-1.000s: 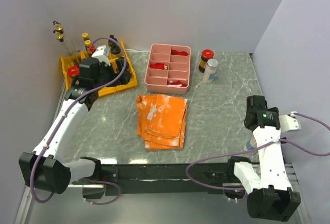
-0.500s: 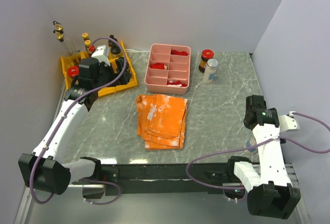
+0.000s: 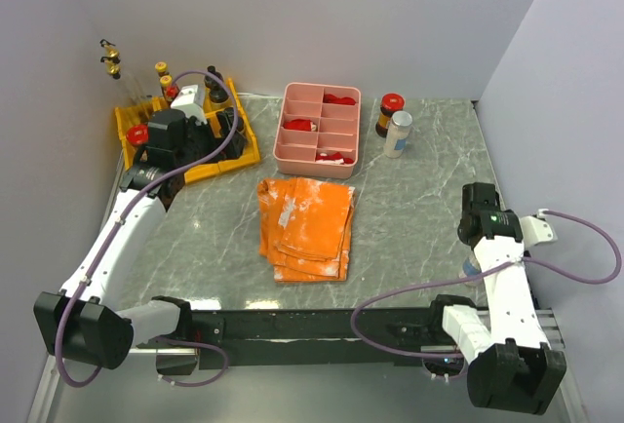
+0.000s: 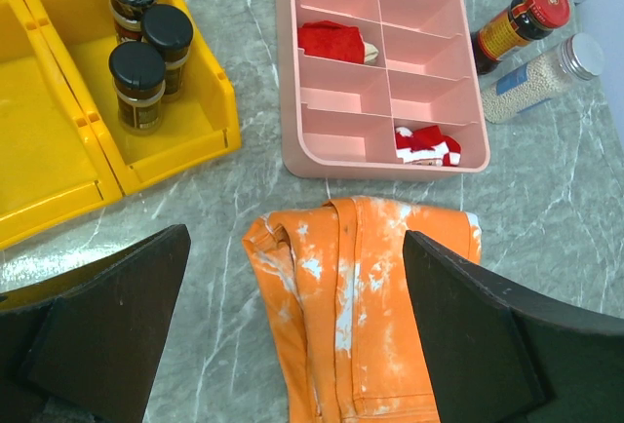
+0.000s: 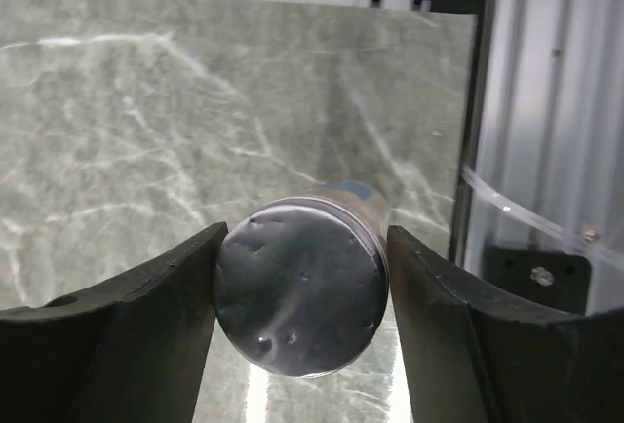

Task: Organize the condiment bottles
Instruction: Pick up the bottle from the corner of the board, then place the bottle at the center of the board.

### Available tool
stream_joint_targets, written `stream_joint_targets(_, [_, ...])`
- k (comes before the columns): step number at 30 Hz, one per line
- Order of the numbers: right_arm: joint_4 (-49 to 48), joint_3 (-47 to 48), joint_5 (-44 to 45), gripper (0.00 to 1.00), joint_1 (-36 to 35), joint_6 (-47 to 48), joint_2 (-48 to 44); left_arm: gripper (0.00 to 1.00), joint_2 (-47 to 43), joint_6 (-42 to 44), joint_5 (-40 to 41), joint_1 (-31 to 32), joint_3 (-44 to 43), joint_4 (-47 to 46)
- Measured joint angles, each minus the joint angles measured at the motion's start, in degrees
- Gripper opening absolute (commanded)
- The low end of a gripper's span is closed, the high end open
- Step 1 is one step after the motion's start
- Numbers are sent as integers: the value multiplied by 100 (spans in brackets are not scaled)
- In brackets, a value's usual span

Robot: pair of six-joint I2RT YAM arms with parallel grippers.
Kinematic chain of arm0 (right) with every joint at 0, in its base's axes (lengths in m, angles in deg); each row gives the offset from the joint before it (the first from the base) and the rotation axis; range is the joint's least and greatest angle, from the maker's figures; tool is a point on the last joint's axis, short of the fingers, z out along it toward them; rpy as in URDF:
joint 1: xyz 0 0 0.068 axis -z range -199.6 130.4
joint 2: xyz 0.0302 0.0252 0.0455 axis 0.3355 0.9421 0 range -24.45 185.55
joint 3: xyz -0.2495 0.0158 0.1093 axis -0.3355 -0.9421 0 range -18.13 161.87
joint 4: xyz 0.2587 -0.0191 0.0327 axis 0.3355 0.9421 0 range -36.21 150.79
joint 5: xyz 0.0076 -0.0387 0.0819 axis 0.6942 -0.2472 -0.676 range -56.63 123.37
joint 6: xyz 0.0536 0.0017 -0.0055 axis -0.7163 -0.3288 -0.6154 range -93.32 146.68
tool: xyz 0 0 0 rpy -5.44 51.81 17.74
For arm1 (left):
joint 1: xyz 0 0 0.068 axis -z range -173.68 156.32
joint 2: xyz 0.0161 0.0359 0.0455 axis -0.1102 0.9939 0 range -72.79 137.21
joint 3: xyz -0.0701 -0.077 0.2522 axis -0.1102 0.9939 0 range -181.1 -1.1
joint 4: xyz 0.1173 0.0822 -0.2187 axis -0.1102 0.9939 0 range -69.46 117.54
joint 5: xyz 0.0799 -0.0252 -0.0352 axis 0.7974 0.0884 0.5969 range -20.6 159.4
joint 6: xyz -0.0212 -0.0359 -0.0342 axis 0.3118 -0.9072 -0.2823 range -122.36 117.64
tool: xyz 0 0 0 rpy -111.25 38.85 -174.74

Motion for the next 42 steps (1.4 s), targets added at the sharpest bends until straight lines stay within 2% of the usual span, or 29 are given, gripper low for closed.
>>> stream_joint_targets(3, [-374,-87,-142,56,0,297,-96,96,-7,2,46,0,0,0])
stream_joint_targets(5, [-634,-177,-223,55,-7,518,-188,96,-24,7,103,0,0,2])
stream_joint_targets(9, [-1220,-361,-448,40,-107,1117,-378,97,-120,15,289,0,0,2])
stream_joint_targets(12, [-1635,-415,-796,33,-358,1491,-417,96,-238,15,461,0,0,0])
stream_joint_targets(16, [-2109,-466,-1285,31,-870,2011,-435,96,-385,15,710,0,11,-2])
stream_joint_targets(25, [-3193,-345,-2457,28,-3115,3316,-98,96,-734,15,1248,0,87,-26])
stream_joint_targets(35, [-3147,1582,-2035,28,-5897,3506,1655,96,-979,-94,1604,0,107,46])
stream_joint_targets(42, [-3320,2859,-1875,30,-7031,3545,2876,96,-1775,-361,2052,0,90,542])
